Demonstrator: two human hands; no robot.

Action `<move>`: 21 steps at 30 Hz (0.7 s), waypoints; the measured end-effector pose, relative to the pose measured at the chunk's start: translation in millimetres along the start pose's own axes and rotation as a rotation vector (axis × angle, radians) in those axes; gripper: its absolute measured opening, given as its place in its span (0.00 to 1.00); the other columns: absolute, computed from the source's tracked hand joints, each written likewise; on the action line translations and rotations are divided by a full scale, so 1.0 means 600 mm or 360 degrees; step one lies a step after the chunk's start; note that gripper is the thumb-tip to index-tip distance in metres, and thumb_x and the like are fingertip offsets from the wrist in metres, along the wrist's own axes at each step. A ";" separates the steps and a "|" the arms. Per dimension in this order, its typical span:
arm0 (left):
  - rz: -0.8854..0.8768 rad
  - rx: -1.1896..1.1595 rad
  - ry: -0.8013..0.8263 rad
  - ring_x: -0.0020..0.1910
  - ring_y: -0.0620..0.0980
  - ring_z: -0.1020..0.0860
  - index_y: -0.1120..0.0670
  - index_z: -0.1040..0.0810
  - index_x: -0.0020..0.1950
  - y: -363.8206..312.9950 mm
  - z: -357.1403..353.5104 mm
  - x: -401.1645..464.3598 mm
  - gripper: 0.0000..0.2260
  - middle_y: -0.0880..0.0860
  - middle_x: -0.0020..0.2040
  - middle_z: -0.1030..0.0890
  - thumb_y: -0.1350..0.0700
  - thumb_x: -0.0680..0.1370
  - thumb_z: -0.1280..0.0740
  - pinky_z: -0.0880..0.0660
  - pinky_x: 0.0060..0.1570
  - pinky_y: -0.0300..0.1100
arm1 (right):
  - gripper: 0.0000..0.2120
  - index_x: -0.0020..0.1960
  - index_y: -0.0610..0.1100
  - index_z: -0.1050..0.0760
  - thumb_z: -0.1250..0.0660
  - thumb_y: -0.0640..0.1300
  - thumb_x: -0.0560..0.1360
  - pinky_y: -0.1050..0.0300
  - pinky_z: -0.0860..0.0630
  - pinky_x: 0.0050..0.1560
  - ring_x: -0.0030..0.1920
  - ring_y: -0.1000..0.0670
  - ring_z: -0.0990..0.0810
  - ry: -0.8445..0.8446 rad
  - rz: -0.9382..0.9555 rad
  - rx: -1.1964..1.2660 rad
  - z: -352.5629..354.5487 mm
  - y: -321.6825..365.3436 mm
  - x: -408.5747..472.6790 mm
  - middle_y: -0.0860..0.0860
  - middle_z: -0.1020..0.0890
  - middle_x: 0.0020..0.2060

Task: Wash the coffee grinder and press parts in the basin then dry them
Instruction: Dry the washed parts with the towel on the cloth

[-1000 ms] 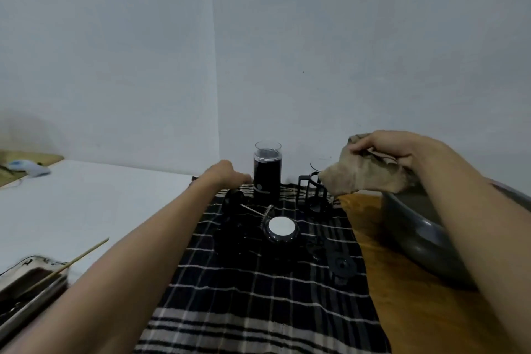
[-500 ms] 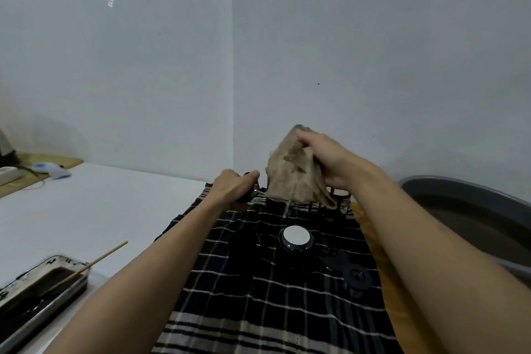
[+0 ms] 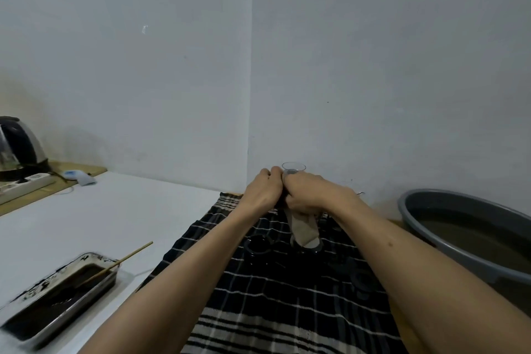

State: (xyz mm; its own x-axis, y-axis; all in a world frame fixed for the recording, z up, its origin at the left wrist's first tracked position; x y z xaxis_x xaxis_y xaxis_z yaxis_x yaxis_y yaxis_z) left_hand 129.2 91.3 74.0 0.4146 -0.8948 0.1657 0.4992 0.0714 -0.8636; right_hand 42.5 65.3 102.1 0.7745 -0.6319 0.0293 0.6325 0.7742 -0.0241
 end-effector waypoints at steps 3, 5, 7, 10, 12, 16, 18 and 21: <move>-0.0026 0.0126 -0.0108 0.51 0.57 0.24 0.58 0.26 0.58 -0.012 0.010 -0.009 0.22 0.57 0.54 0.22 0.44 0.84 0.51 0.31 0.49 0.50 | 0.11 0.58 0.43 0.26 0.42 0.44 0.80 0.50 0.28 0.54 0.50 0.44 0.24 0.0060 -0.0001 -0.0186 -0.003 -0.018 -0.012 0.43 0.20 0.56; -0.0049 0.0175 -0.0205 0.52 0.60 0.24 0.59 0.27 0.57 -0.022 0.030 -0.010 0.20 0.58 0.53 0.22 0.45 0.84 0.50 0.30 0.49 0.52 | 0.13 0.61 0.48 0.25 0.45 0.49 0.83 0.46 0.38 0.70 0.57 0.46 0.25 0.0066 -0.0010 -0.0263 0.004 -0.034 -0.020 0.47 0.19 0.58; -0.0099 0.0239 -0.0246 0.50 0.61 0.24 0.58 0.27 0.55 -0.035 0.037 -0.010 0.19 0.58 0.51 0.21 0.45 0.83 0.49 0.28 0.49 0.53 | 0.13 0.62 0.48 0.26 0.45 0.49 0.83 0.42 0.50 0.78 0.63 0.46 0.27 0.0014 -0.0014 -0.0290 0.013 -0.044 -0.029 0.48 0.19 0.58; -0.0199 0.0347 -0.0326 0.47 0.63 0.25 0.55 0.29 0.56 -0.063 0.037 -0.012 0.18 0.59 0.49 0.21 0.43 0.82 0.49 0.29 0.45 0.54 | 0.14 0.59 0.46 0.22 0.43 0.50 0.84 0.46 0.37 0.72 0.60 0.45 0.23 -0.0182 -0.0090 0.0232 0.028 -0.065 -0.038 0.48 0.18 0.53; -0.0212 0.0433 -0.0407 0.47 0.63 0.27 0.55 0.31 0.59 -0.076 0.047 -0.015 0.18 0.61 0.52 0.24 0.42 0.83 0.50 0.32 0.46 0.53 | 0.17 0.56 0.44 0.20 0.41 0.54 0.84 0.51 0.25 0.59 0.55 0.46 0.18 -0.0568 -0.0295 0.1284 0.056 -0.105 -0.059 0.48 0.16 0.50; -0.0202 0.0502 -0.0499 0.43 0.62 0.30 0.56 0.32 0.59 -0.088 0.070 -0.019 0.14 0.62 0.53 0.27 0.47 0.84 0.49 0.33 0.44 0.52 | 0.16 0.53 0.44 0.21 0.41 0.54 0.84 0.42 0.18 0.57 0.55 0.45 0.16 -0.1210 -0.0525 0.2574 0.109 -0.177 -0.113 0.46 0.14 0.49; -0.0233 0.0490 -0.0520 0.42 0.62 0.29 0.56 0.32 0.59 -0.099 0.071 -0.023 0.14 0.62 0.52 0.27 0.47 0.84 0.48 0.33 0.43 0.51 | 0.19 0.51 0.45 0.18 0.41 0.58 0.83 0.42 0.20 0.61 0.54 0.47 0.15 -0.1253 -0.0410 0.2431 0.150 -0.173 -0.135 0.47 0.13 0.47; -0.0315 0.0430 -0.0583 0.38 0.60 0.29 0.55 0.32 0.58 -0.130 0.068 -0.033 0.14 0.61 0.51 0.27 0.46 0.85 0.47 0.33 0.42 0.50 | 0.37 0.53 0.47 0.17 0.47 0.77 0.74 0.43 0.30 0.70 0.60 0.48 0.20 -0.0817 -0.0337 0.1798 0.152 -0.124 -0.136 0.49 0.15 0.55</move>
State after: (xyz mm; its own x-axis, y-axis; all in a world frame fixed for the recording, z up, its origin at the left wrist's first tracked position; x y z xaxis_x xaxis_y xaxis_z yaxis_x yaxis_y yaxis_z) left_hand 113.3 121.3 157.8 0.5079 -0.6926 0.5122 0.7547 0.0711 -0.6522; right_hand -68.7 62.6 192.7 0.4059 -0.8566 0.3186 0.1881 0.4195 0.8881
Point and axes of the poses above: each hand's wrist, its own x-axis towards the middle knuckle, its own z-axis out of the back of the hand, y = z × x, the point moved 8 cm from there along x, towards the middle knuckle
